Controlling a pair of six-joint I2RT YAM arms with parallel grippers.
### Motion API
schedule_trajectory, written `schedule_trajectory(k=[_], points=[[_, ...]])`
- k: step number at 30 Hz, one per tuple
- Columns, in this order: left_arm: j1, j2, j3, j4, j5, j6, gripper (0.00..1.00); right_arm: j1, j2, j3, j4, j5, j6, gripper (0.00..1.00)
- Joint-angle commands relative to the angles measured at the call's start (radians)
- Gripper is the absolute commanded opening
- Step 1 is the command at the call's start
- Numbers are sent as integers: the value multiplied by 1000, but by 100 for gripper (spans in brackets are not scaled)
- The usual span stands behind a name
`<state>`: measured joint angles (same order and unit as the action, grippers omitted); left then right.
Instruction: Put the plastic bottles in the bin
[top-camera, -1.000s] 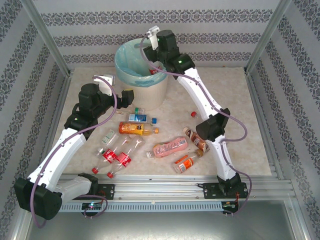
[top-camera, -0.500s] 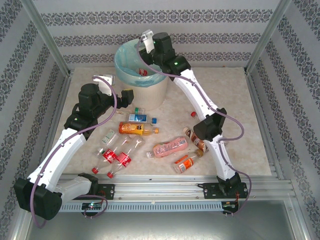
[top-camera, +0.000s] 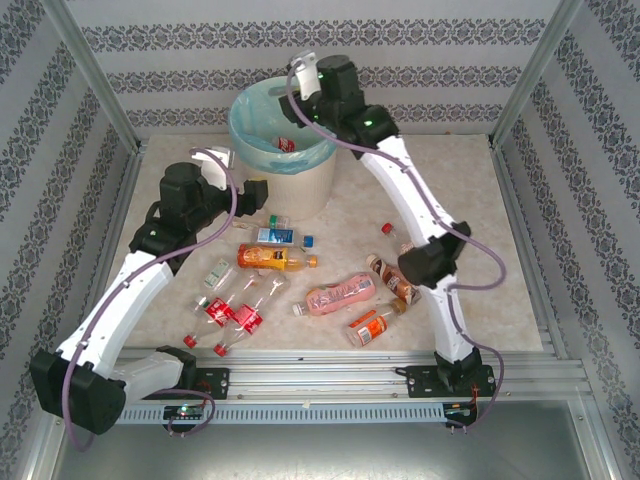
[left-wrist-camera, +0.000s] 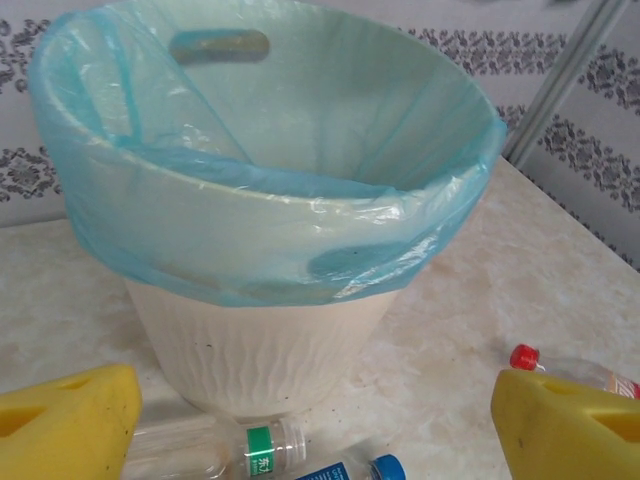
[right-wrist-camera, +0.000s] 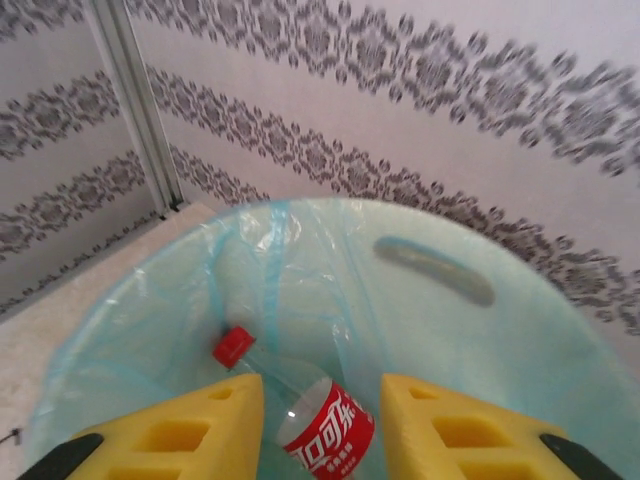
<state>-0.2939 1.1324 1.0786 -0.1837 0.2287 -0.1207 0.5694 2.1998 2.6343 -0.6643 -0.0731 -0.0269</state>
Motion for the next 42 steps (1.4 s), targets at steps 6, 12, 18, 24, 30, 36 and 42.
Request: schedule_trajectory(k=[6,12,18,24,30,36,42], points=[[-213,95,138,-207,-41,165,89,-42,-615,-733,227,62,55,43],[-312,183,202,-376,18,295,89,-132,-980,-1248,369,107,123,45],[-381,283,250,-364,29,182,86,-258,-1196,-1500,253,200,183,46],[-465,430,309,-271,53,44,84,-406,-1228,-1556,-1,96,239,52],[-505,564,390,-219,74,-88,83,-455,-1102,-1584,-102,49,217,63],[-507,606,432,-202,89,-147,83,-459,-932,-1628,-45,6,200,70],[-507,576,393,-194,74,-129,84,-453,-767,-1647,5,31,182,79]])
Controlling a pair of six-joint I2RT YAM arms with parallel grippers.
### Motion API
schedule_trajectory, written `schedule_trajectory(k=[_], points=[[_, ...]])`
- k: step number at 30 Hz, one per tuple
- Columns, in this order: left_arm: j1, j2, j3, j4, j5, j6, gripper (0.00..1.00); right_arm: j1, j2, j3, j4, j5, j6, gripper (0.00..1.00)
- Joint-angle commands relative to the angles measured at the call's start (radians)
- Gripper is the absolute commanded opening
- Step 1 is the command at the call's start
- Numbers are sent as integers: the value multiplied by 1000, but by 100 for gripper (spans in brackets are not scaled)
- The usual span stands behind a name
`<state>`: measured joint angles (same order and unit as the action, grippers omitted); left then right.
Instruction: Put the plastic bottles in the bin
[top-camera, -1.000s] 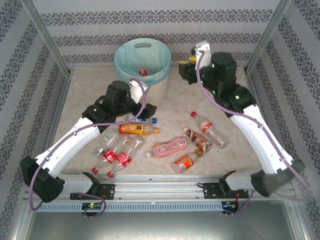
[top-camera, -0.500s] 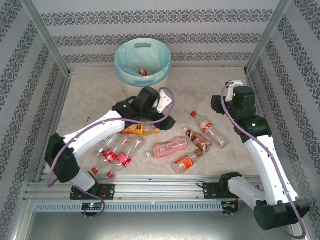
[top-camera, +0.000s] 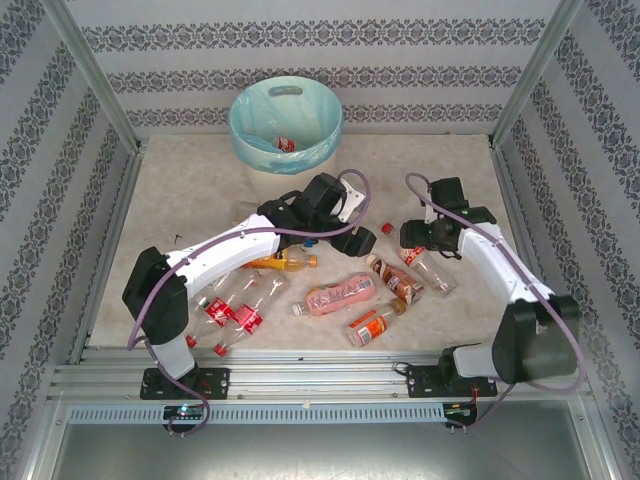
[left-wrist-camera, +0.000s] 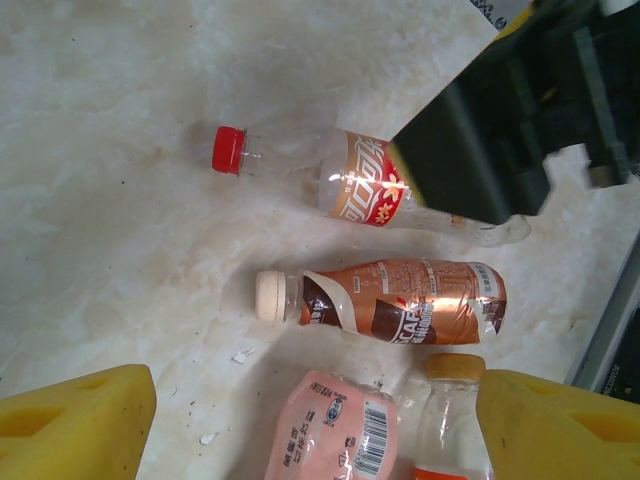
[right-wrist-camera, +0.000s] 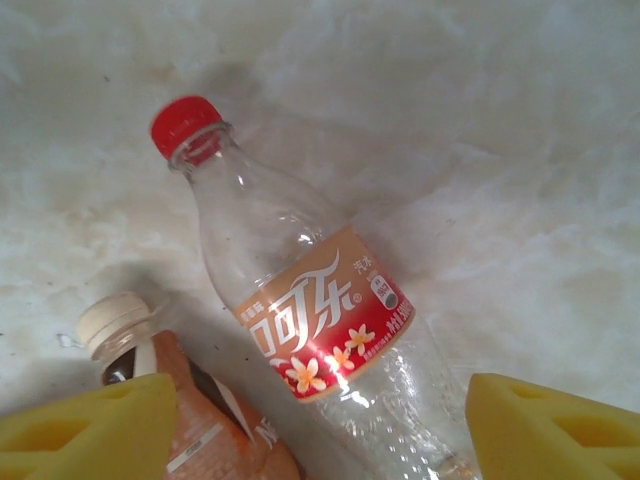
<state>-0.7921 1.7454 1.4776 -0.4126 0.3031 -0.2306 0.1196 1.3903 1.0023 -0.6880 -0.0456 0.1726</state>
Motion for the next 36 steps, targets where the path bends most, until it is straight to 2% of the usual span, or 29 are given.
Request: schedule_trajectory(k=[1,6,14,24,29,36], points=[[-9,-41,-14,35,-4,-16,84,-3,64,-12,28,14,-22,79],[-9,-67,-54,49,-16,-6,84,9,142,-7,46,55,-38,81],[-9,-77,-66,62,-24,2,85,35,219,12,58,55,-63,81],[-9,-101,-89,70,-41,17,85,36,293,44,54,50,-86,73],[-8,-108,-89,75,-50,27,85,38,238,41,62,106,-91,65],[-7,-126,-89,109,-61,24,85,38,52,33,72,222,-109,59]])
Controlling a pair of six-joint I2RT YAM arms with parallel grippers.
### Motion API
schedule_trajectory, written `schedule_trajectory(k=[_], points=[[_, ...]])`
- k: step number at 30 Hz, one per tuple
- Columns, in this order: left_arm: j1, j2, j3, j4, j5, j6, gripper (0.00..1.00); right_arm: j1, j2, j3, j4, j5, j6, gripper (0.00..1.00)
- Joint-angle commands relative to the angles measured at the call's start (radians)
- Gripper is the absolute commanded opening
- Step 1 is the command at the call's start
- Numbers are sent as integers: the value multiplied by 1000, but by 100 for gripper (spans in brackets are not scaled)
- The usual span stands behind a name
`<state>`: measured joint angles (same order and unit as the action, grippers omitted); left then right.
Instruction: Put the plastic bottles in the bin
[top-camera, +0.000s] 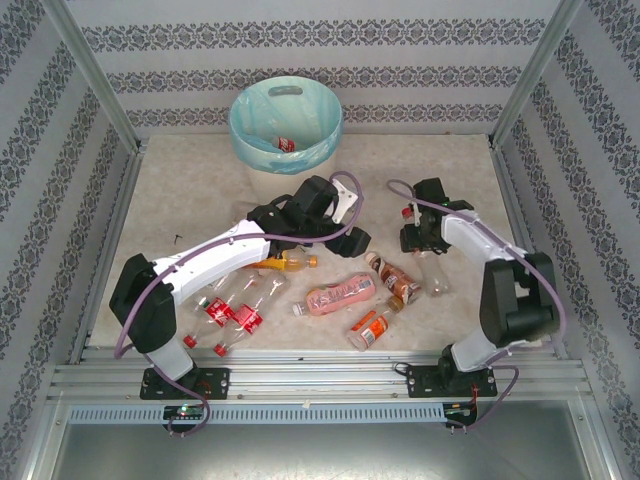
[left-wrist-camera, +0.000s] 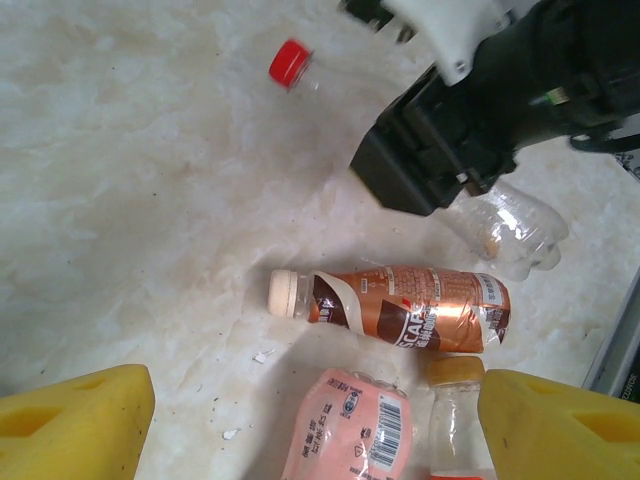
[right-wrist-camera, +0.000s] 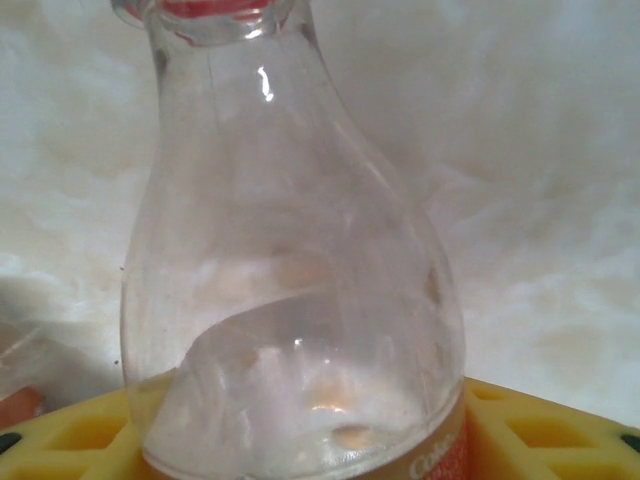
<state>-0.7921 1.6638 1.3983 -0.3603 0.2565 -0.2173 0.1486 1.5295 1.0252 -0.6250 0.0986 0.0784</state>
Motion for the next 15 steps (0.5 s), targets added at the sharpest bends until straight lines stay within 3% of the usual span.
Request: schedule_trajectory(k=[1,10,15], points=[[-7,-48,-10,64,-15,10,85,11,-123,7,13,88,-14,58],[17,-124,-14,152,-38,31,85,106,-404,0,67,115,-70,54],[43,-148,33,185,-50,45,86,147,-541,-9,135,71,-107,53]])
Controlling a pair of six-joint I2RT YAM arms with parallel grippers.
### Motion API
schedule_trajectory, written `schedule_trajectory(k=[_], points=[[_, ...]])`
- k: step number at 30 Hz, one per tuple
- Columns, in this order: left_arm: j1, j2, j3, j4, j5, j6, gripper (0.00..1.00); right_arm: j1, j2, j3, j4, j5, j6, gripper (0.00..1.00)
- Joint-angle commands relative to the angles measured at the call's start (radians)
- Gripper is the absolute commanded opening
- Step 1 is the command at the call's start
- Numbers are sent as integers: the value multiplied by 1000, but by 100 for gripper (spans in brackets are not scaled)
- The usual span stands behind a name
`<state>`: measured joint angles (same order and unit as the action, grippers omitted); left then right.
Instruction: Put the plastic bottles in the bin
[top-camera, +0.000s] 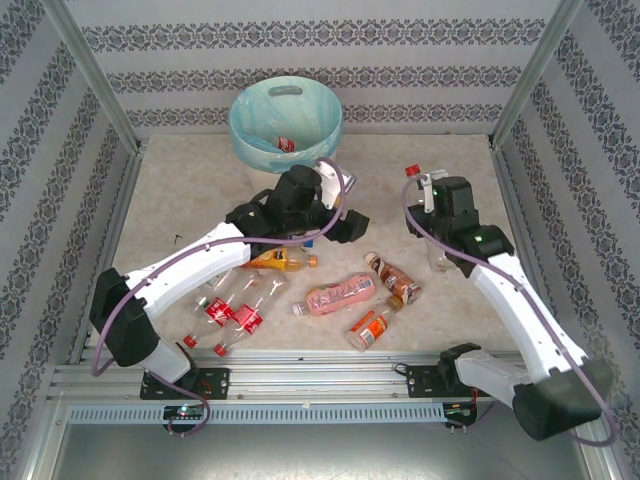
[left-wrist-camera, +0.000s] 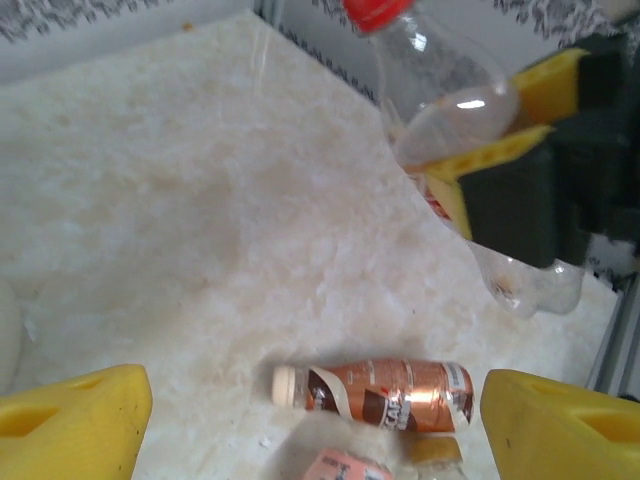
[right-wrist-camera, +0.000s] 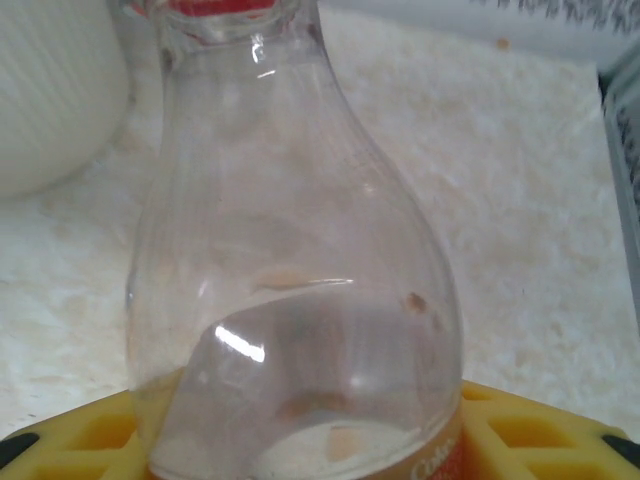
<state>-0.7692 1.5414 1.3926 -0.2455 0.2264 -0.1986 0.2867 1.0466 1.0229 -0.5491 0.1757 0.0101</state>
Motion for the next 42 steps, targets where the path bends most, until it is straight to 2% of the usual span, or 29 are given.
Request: schedule_trajectory(k=[1,7,12,17,22,27,31,42], points=[[24,-26,51,78,-13,25,87,11,-80,-4,66,-26,-42,52],[30,-21,94,135,42,-35,87,38,-187,-9,71,-100,28,51],[31,-67,14,207,116,-130,87,105,-282,-63,85,-139,82,50],[33,-115,5,139,139,-126,87,152,-336,-107,134,-167,99,49],[38,-143,44,84,151,-99,87,175,-347,-100,178,-229,85,48],[43,-164,45,108,184,-114,87,208,-371,-137,276,-318,40,48],[51,-162,65,134,259,-142,87,222,-352,-132,330,-407,-15,48],[67,-197,-5,284,426,-221,82,261,-318,-113,422,-491,-8,47]])
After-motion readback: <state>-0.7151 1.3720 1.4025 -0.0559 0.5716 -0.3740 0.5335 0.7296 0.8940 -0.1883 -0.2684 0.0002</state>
